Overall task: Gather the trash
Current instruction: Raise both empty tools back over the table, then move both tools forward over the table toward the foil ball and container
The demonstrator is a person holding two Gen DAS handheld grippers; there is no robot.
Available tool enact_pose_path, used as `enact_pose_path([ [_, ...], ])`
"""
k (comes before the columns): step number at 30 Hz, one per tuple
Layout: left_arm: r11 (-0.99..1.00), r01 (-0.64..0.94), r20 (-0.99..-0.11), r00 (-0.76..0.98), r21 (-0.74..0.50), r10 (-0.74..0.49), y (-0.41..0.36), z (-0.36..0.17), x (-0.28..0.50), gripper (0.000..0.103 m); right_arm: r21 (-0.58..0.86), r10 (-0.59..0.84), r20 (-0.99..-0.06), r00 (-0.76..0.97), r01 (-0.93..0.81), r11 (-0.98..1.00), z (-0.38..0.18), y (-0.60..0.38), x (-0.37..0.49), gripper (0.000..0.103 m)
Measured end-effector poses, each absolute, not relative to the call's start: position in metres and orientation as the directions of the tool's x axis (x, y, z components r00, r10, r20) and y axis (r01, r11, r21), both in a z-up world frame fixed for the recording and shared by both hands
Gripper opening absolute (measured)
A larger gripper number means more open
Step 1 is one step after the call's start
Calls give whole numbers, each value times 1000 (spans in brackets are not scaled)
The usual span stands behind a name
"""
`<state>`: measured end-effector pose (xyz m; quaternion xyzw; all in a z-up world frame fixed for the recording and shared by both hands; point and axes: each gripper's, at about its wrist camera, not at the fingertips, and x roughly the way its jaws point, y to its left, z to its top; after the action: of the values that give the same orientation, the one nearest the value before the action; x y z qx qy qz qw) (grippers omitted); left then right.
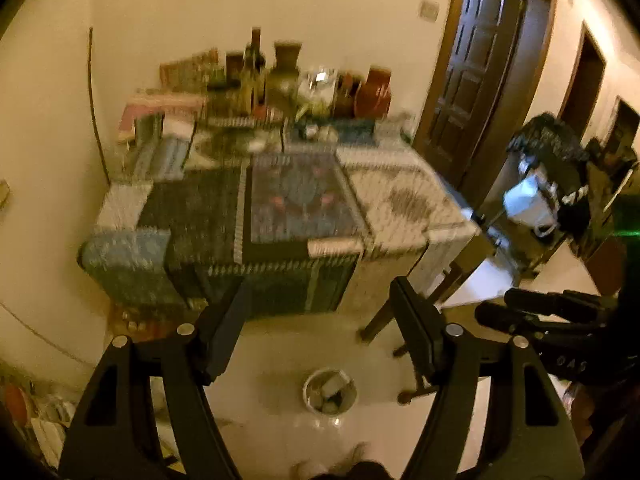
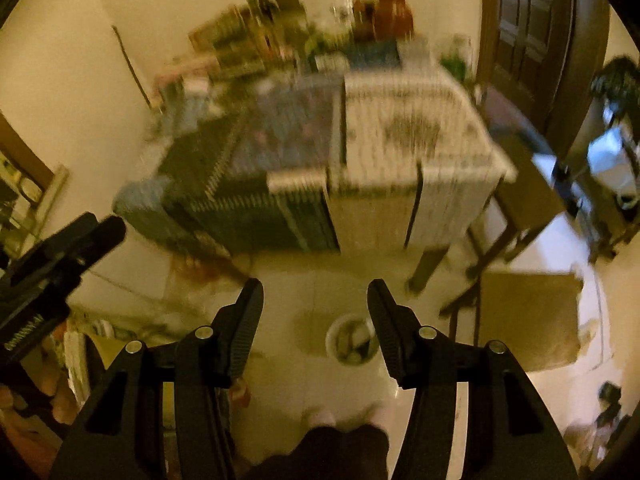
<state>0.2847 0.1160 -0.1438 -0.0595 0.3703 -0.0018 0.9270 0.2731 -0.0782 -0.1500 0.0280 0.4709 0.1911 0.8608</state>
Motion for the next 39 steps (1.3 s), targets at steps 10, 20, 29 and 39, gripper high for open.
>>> enact_pose_path([
  [10, 995, 2, -537, 842, -98, -55, 117, -69, 269, 85, 187, 346, -600, 721, -294, 937, -56, -94, 254, 67],
  [20, 999, -31, -507, 862, -36, 9, 104, -52, 313, 96, 162, 346, -526, 777, -308, 937, -47, -101, 312, 85],
  [29, 985, -156, -492, 864, -72, 101, 100, -35, 401, 96, 158, 414, -511, 753, -391, 907, -28, -119, 394, 85],
  [39, 947, -290, -534, 827, -140, 174, 99, -52, 486, 99, 116, 452, -532, 716, -467, 877, -33, -128, 474, 85],
])
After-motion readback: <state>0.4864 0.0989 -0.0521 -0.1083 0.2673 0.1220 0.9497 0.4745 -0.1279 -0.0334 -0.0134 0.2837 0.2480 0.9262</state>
